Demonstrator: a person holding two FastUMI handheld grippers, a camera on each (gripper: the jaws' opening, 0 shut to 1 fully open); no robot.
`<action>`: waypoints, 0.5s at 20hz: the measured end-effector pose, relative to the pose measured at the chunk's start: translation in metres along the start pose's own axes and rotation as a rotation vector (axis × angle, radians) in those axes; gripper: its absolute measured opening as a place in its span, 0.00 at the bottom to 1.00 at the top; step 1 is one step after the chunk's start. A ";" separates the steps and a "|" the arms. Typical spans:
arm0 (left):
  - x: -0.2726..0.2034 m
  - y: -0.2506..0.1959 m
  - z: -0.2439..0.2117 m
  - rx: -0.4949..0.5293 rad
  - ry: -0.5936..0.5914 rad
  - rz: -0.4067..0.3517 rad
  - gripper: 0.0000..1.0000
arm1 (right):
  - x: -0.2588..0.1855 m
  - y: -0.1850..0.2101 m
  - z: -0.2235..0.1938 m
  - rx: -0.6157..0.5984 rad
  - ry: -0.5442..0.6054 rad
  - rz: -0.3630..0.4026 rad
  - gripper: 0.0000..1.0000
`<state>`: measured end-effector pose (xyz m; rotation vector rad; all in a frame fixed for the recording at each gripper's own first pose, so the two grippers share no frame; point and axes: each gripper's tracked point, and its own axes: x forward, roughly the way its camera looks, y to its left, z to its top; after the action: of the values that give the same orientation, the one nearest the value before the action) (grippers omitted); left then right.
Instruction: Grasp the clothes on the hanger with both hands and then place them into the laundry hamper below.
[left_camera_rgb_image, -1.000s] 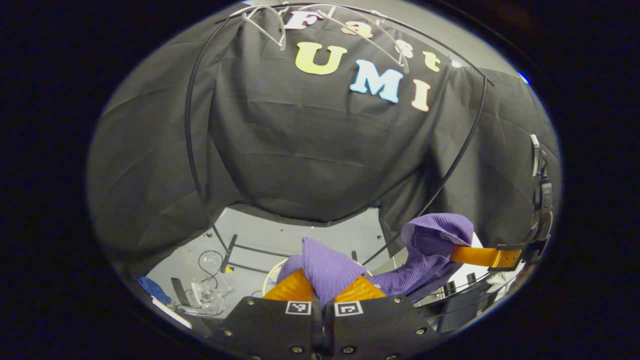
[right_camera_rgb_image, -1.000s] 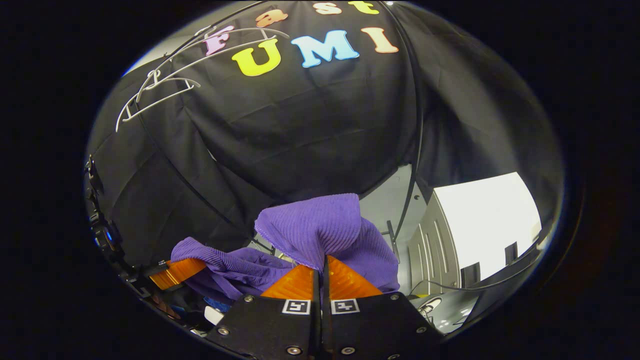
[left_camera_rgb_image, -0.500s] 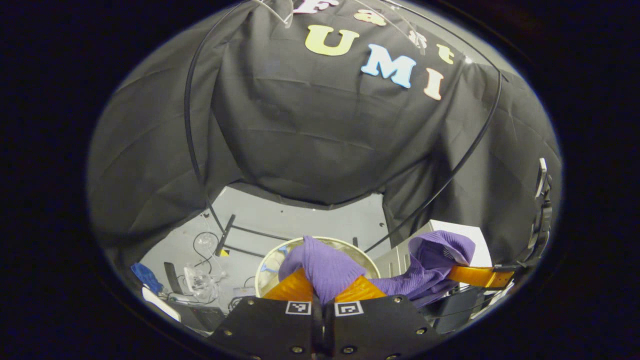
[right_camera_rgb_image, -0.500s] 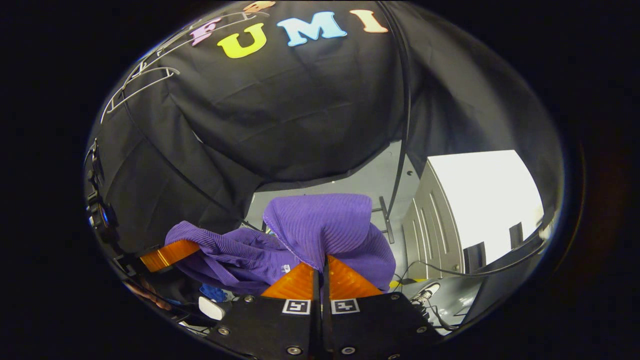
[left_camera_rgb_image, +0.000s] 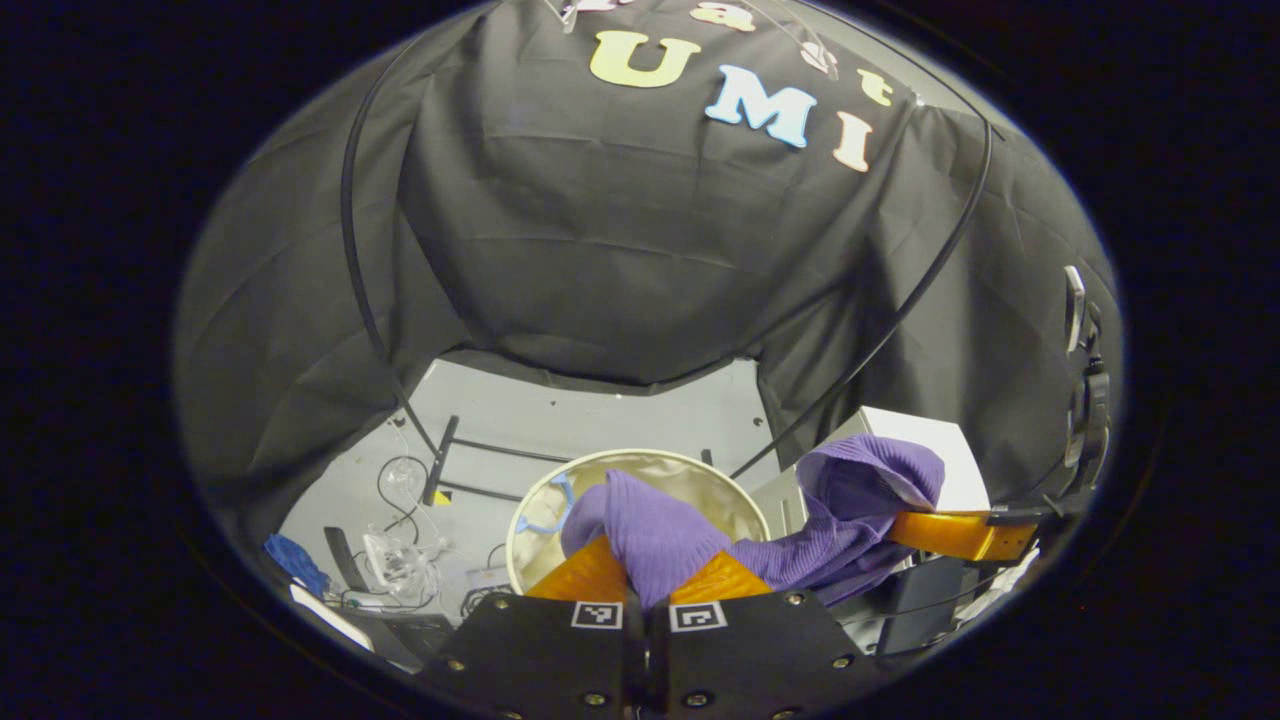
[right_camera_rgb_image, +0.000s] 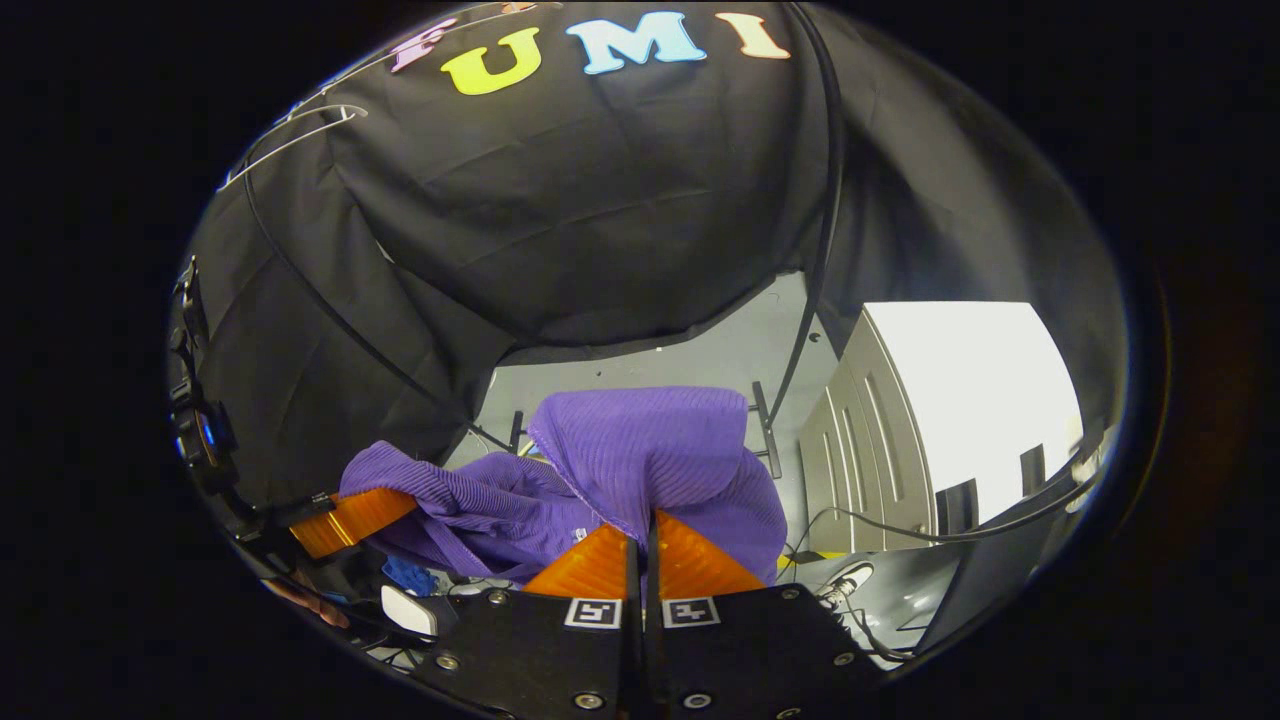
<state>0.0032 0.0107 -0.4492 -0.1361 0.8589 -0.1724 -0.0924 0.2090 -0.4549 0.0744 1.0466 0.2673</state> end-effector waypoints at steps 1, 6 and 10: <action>0.000 -0.001 0.001 0.000 -0.002 -0.004 0.02 | 0.000 -0.001 0.001 -0.003 0.001 -0.003 0.01; 0.004 0.000 0.001 0.009 0.004 -0.001 0.02 | 0.001 -0.002 0.000 -0.012 0.017 -0.006 0.02; 0.009 0.000 0.000 0.029 0.011 0.011 0.02 | 0.002 -0.002 -0.002 -0.035 0.030 0.001 0.03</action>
<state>0.0089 0.0091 -0.4558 -0.1039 0.8674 -0.1757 -0.0927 0.2078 -0.4573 0.0398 1.0710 0.2878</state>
